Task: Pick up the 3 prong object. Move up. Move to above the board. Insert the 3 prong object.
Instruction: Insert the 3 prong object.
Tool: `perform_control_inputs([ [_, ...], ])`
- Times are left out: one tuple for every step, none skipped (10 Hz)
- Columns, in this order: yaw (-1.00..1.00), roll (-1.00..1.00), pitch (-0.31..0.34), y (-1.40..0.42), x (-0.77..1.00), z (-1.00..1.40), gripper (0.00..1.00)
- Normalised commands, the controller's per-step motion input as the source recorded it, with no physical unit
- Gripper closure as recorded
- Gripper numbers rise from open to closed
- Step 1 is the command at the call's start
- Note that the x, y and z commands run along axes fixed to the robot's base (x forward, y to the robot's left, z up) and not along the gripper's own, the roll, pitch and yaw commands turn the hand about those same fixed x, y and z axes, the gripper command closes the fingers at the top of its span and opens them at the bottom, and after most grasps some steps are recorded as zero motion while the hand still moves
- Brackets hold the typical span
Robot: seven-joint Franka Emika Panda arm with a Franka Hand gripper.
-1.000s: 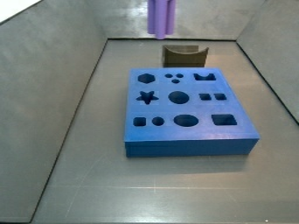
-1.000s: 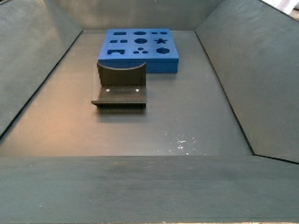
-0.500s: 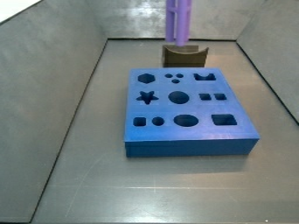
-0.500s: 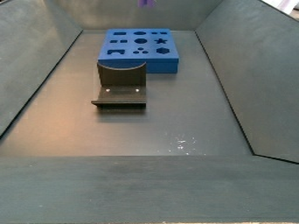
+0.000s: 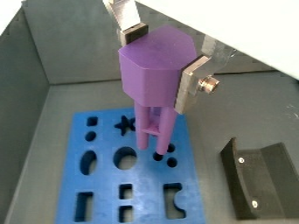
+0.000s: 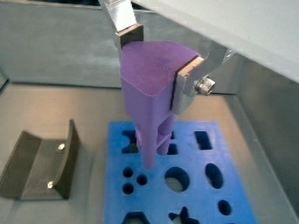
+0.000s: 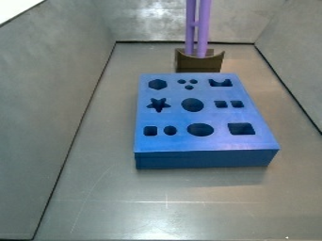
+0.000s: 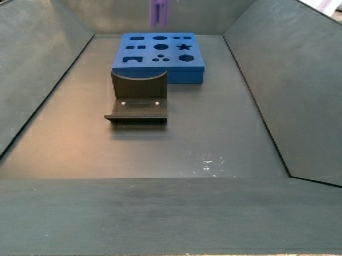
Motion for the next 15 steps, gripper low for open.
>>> perform_control_inputs([
  [0.26,0.15,-0.131,0.22,-0.06,-0.57,1.00],
  [0.14,0.16,-0.110,0.21,-0.06,-0.56,1.00],
  [0.04,0.18,-0.079,0.18,-0.10,-0.51,1.00],
  [0.00,0.16,-0.020,0.13,-0.07,-0.43,1.00],
  [-0.11,0.13,0.000,0.13,-0.09,-0.34,1.00],
  [-0.23,0.12,0.000,0.08,-0.07,-0.26,1.00],
  [-0.18,0.05,0.000,0.02,-0.14,-0.08,1.00],
  [0.00,0.00,0.000,0.00,0.05,-0.13,1.00],
  [-0.36,0.00,0.000,-0.03,0.00,-0.21,1.00],
  [-0.20,0.00,0.000,0.00,0.00,-0.06,1.00],
  [-0.09,0.00,0.000,0.00,0.00,0.00,1.00],
  [0.00,0.00,0.000,0.00,0.00,0.00,1.00],
  [-0.25,-0.06,-0.031,-0.12,0.15,-0.14,1.00],
  [-0.19,-0.05,-0.003,-0.02,0.11,-0.08,1.00],
  [-0.05,-0.01,0.000,0.00,0.00,-0.02,1.00],
])
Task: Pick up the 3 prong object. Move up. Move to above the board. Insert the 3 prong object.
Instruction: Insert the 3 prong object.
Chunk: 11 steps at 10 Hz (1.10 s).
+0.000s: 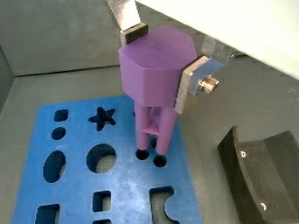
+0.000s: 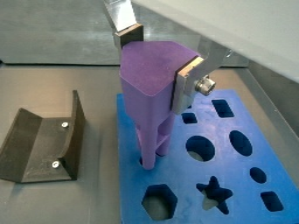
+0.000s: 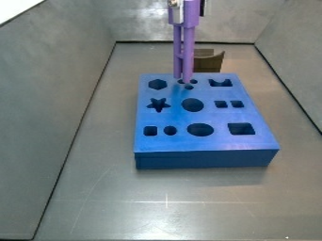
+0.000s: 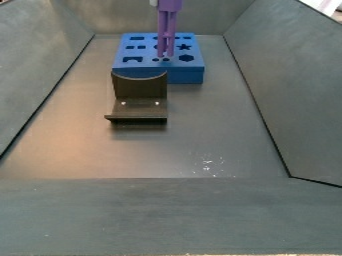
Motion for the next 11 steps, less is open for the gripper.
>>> perform_control_inputs([
  [-0.13,-0.05,-0.016,-0.01,0.05,-0.07,1.00],
  [-0.20,-0.07,-0.033,-0.03,0.16,-0.14,1.00],
  [-0.19,-0.08,-0.037,-0.05,0.19,-0.16,1.00],
  [-0.13,-0.07,-0.027,-0.04,0.12,-0.14,1.00],
  [-0.12,-0.02,-0.003,0.00,0.03,0.00,1.00],
  [0.00,-0.01,-0.004,0.00,0.00,0.00,1.00],
  [0.00,-0.01,-0.010,0.01,0.03,-0.22,1.00],
  [-0.10,-0.05,-0.034,0.02,0.10,-0.28,1.00],
  [0.00,-0.01,-0.017,0.03,0.00,-0.19,1.00],
  [0.00,-0.01,0.000,0.00,0.00,0.00,1.00],
  [-0.25,-0.10,-0.054,0.00,0.23,-0.23,1.00],
])
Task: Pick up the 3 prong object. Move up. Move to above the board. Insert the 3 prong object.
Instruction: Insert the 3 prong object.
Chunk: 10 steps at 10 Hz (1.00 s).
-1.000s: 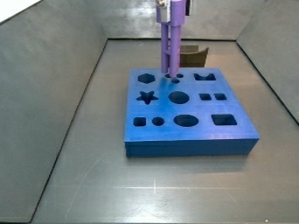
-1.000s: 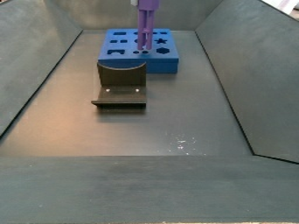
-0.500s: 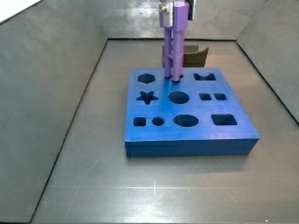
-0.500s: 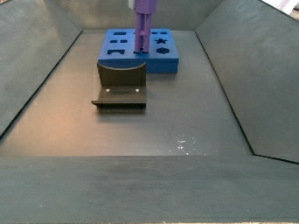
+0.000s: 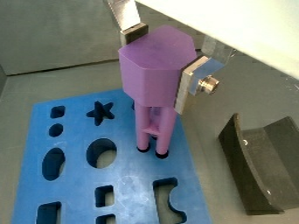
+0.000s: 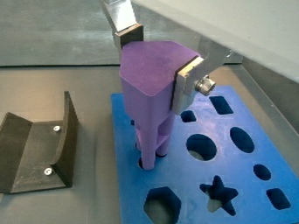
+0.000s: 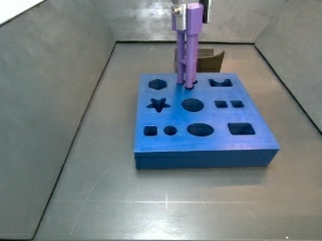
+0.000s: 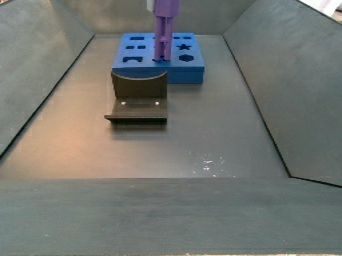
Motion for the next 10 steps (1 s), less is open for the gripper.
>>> perform_control_inputs([
  [-0.02,-0.07,0.000,0.03,0.20,-0.22,1.00],
  [-0.01,-0.08,-0.006,0.00,0.23,-0.23,1.00],
  [-0.01,-0.02,0.000,0.00,0.15,-0.11,1.00],
  [0.00,0.11,0.000,0.01,0.00,-0.41,1.00],
  [-0.01,0.18,-0.019,0.00,0.00,-1.00,1.00],
  [0.00,0.15,-0.027,0.00,-0.08,-1.00,1.00],
  [0.00,0.25,-0.029,0.00,-0.08,-0.86,1.00],
  [0.00,0.00,-0.034,0.06,-0.04,-0.19,1.00],
  [0.00,0.00,-0.011,0.00,0.00,-0.33,1.00],
  [0.00,0.12,-0.030,0.00,-0.13,-1.00,1.00],
])
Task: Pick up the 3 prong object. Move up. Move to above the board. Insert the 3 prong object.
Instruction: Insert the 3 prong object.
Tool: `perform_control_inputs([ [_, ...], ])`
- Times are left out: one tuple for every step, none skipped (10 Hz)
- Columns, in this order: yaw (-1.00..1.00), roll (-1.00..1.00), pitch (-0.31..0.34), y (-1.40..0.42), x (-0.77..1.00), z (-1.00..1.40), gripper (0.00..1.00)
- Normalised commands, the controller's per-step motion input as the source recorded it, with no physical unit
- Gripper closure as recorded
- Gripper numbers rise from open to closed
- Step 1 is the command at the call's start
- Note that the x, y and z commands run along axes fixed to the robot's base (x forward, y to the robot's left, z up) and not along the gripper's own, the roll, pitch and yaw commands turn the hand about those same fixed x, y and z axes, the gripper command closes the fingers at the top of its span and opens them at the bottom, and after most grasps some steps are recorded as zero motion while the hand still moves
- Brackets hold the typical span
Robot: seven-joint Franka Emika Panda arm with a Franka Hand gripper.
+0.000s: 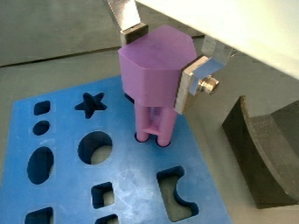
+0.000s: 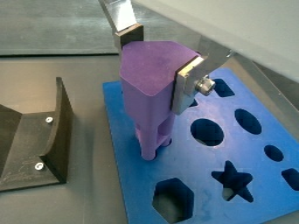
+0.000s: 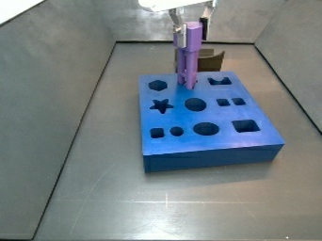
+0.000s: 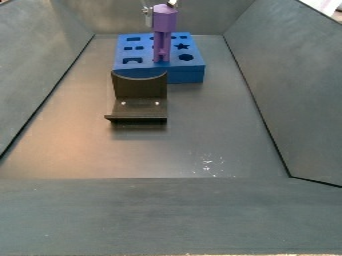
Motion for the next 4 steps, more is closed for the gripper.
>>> perform_control_inputs([
  [0.00,0.12,-0.036,0.00,-0.09,-1.00,1.00],
  [-0.14,0.00,-0.066,0.00,-0.09,-0.42,1.00],
  [0.00,0.01,0.000,-0.01,0.00,0.00,1.00],
  [0.00,0.02,-0.053,0.00,-0.02,0.00,1.00],
])
